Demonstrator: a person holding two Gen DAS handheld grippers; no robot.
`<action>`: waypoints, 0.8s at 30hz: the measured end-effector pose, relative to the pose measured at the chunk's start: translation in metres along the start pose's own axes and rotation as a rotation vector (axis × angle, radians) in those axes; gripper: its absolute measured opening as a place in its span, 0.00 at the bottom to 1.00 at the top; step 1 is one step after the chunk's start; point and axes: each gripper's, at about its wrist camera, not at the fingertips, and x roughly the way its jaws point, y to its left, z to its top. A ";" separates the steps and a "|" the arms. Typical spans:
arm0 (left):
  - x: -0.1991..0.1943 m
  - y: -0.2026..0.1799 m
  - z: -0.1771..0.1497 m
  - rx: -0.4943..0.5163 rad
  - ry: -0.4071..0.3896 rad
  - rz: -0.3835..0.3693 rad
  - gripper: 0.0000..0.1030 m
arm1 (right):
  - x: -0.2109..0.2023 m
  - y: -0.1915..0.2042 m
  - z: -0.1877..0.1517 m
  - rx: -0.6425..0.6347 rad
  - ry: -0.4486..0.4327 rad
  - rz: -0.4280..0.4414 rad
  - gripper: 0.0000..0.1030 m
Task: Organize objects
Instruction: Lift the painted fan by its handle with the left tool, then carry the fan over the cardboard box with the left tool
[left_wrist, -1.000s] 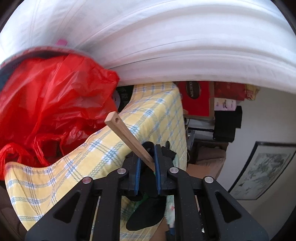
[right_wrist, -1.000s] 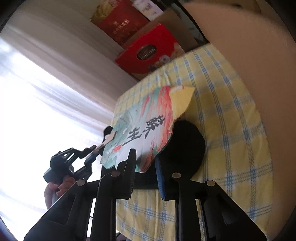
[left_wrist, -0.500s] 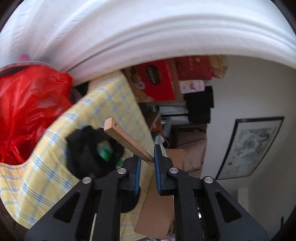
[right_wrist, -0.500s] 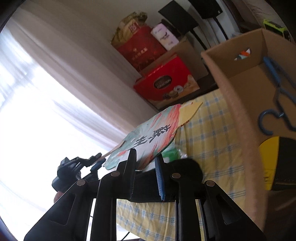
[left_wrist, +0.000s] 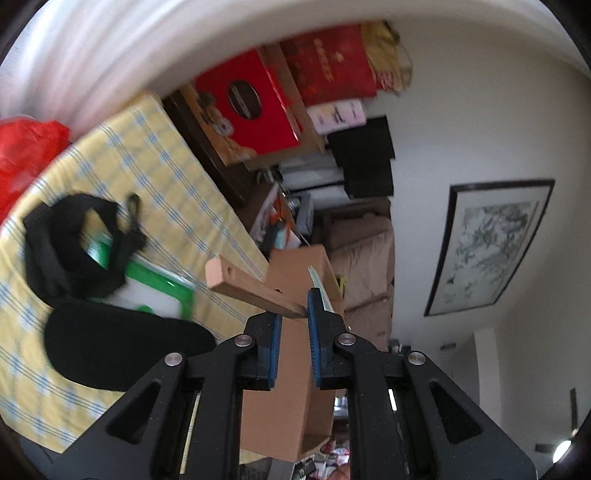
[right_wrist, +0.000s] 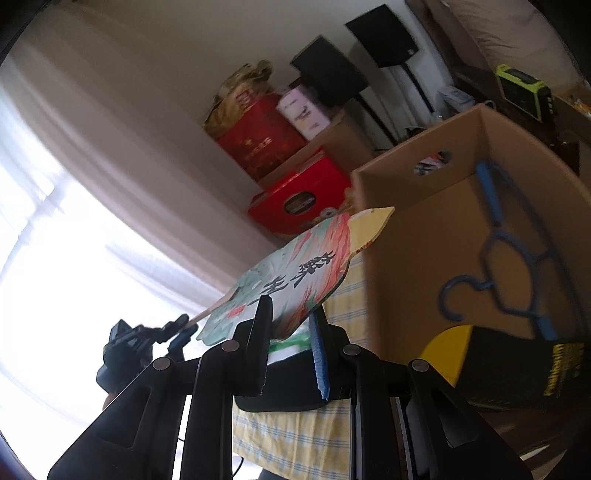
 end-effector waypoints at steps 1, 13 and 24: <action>0.006 -0.004 -0.004 0.006 0.013 -0.005 0.12 | -0.003 -0.006 0.004 0.010 0.000 -0.002 0.19; 0.068 -0.030 -0.075 0.111 0.227 -0.003 0.06 | -0.051 -0.108 0.042 0.176 -0.001 0.037 0.14; 0.123 -0.058 -0.156 0.299 0.516 0.123 0.04 | -0.046 -0.144 0.054 0.223 0.021 -0.024 0.09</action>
